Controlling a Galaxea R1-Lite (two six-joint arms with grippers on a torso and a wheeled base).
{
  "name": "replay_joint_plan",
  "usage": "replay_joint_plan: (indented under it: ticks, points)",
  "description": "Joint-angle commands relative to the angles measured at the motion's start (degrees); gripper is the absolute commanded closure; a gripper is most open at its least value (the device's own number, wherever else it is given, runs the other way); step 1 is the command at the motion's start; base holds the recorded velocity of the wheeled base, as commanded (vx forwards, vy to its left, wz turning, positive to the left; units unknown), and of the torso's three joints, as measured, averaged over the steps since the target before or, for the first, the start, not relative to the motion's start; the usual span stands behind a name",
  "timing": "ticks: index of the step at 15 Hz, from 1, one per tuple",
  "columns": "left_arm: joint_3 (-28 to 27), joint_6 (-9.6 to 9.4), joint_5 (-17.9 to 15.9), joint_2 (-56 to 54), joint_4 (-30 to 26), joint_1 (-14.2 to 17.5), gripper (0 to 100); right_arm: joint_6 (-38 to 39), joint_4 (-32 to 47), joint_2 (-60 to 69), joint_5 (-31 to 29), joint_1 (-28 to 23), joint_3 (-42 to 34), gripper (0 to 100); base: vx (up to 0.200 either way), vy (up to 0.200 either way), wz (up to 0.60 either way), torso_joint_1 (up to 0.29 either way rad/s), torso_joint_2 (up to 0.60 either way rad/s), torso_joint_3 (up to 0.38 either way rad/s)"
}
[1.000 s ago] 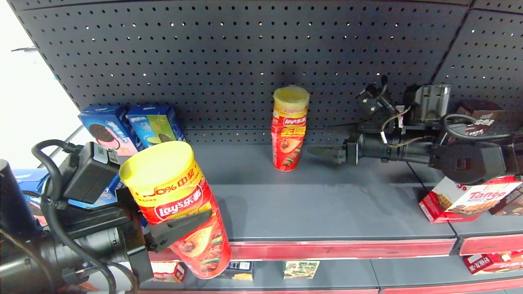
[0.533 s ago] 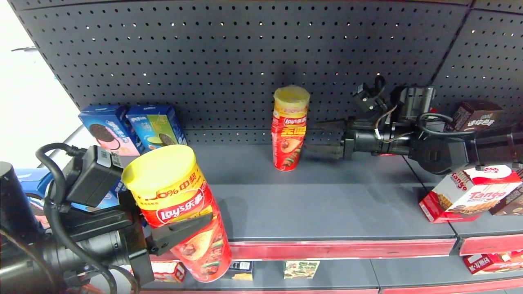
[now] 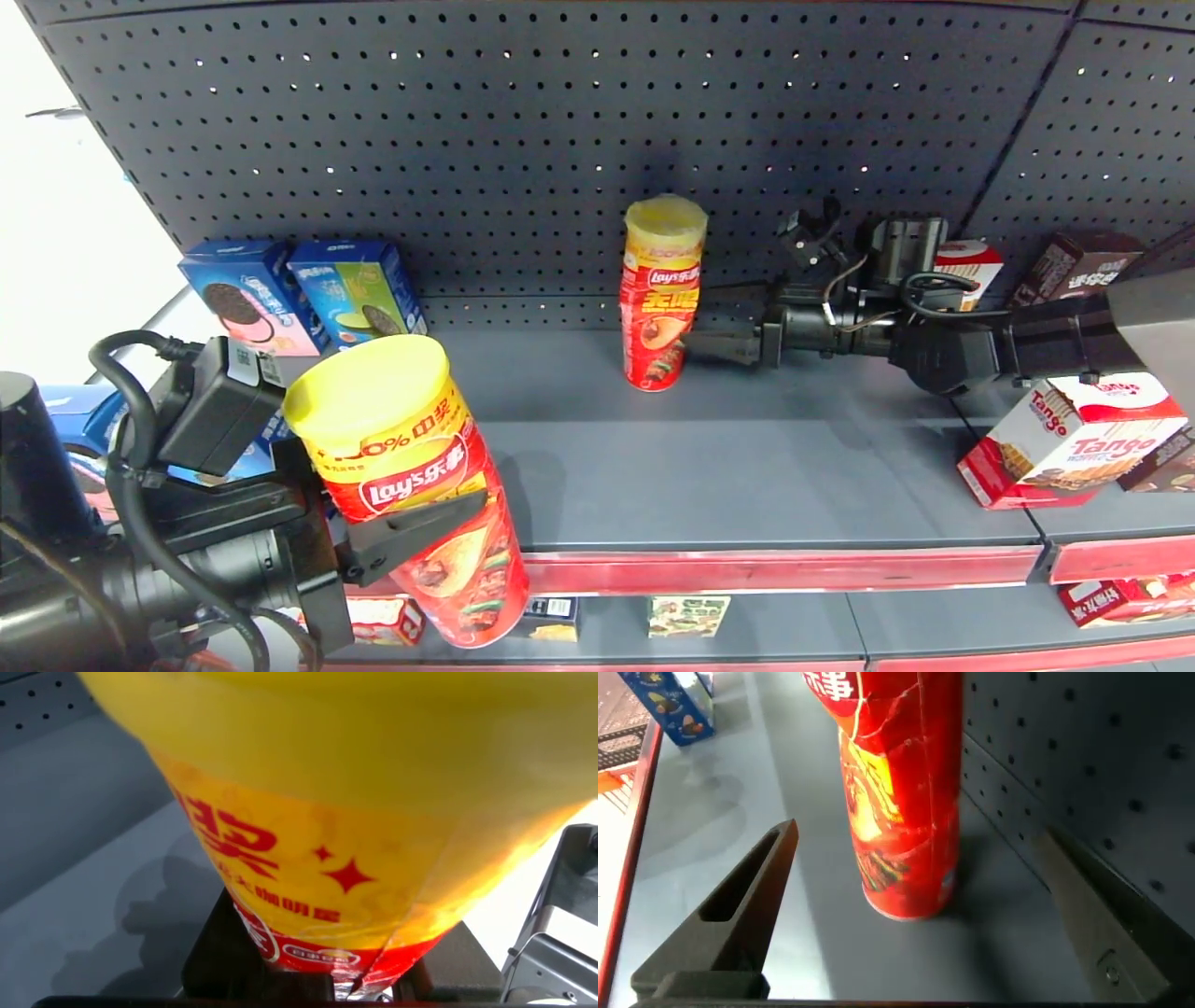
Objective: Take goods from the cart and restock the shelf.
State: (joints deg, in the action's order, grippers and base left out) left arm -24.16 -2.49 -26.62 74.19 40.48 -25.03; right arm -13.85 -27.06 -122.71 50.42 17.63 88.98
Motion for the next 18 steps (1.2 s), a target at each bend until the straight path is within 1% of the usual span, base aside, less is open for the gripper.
replay_joint_plan:
  ticks: [1, 3, 9, 12, 15, 18]
  points:
    - [0.0, 0.03, 0.0, 0.3, 0.0, 0.0, 100, 0.0, 0.0, -2.4, 0.0, 0.7, 1.9, 0, 0.000, 0.000, 0.00, 0.000, 0.00, 0.000]
    - [-0.1, -0.06, 0.0, 0.6, 0.0, 0.2, 100, 0.1, 0.0, -3.5, 0.0, 1.6, 3.0, 0, 0.000, 0.000, 0.00, 0.000, 0.00, 0.000]
    - [0.1, -0.06, 0.0, 0.6, 0.0, 0.2, 100, 0.7, 0.0, -8.6, -0.4, 3.4, 9.6, 0, 0.000, 0.000, 0.00, 0.000, 0.00, 0.000]
    - [0.3, 0.03, 0.1, 0.6, 0.0, 0.3, 100, 1.3, -0.2, -9.9, -0.6, 4.2, 10.8, 0, 0.000, 0.000, 0.00, 0.000, 0.00, 0.000]
    - [0.7, -0.06, 0.1, 0.6, 0.0, 0.4, 100, 2.5, -0.4, -11.9, -0.5, 4.5, 13.9, 0, 0.000, 0.000, 0.00, 0.000, 0.00, 0.000]
    - [0.6, -0.06, 0.1, 0.7, 0.0, 0.4, 100, 4.0, -1.7, -12.2, -1.0, 5.0, 14.1, 0, 0.000, 0.000, 0.00, 0.000, 0.00, 0.000]
